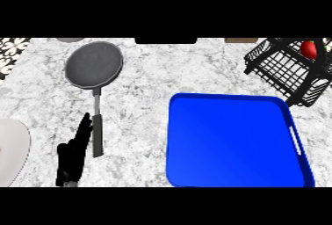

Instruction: Pick the tomato from the tray and place it in the tiered basket

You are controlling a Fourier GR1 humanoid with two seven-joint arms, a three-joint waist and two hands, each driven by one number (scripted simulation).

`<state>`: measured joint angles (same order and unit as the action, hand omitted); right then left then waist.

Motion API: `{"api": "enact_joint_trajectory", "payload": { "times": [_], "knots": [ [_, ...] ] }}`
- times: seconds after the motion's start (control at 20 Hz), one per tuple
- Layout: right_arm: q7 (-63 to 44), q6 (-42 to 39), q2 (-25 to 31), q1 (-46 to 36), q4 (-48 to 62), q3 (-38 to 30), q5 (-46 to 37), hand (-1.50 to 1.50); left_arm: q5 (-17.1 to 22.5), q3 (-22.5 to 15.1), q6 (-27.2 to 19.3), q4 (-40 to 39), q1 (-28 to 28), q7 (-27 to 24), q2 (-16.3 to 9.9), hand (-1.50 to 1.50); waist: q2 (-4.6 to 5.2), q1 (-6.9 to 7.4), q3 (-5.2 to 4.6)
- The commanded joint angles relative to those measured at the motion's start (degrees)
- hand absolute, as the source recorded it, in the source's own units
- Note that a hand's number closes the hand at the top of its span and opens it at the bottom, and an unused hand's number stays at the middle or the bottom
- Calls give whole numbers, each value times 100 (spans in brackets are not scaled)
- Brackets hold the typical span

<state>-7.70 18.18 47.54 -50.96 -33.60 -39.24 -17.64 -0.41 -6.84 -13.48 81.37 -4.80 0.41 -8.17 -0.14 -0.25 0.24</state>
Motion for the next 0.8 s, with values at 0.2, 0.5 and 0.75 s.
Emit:
{"api": "enact_joint_trajectory", "payload": {
  "times": [0.2, 0.5, 0.75],
  "knots": [
    [-65, -997, 1330, 1484, -246, -1159, 908, -150, -25, 48, -95, -91, -64, 114, 81, 0, -21, -186, -22],
    [218, -2529, 2041, 3000, -74, -2233, 1700, -150, -62, 70, -164, 1, -176, 210, 91, 0, -42, -314, -18],
    [675, -3507, 2178, 4316, 126, -3075, 2182, -150, -145, 4, -184, -94, -215, 17, 193, 0, -27, -247, -24]
  ]
}}
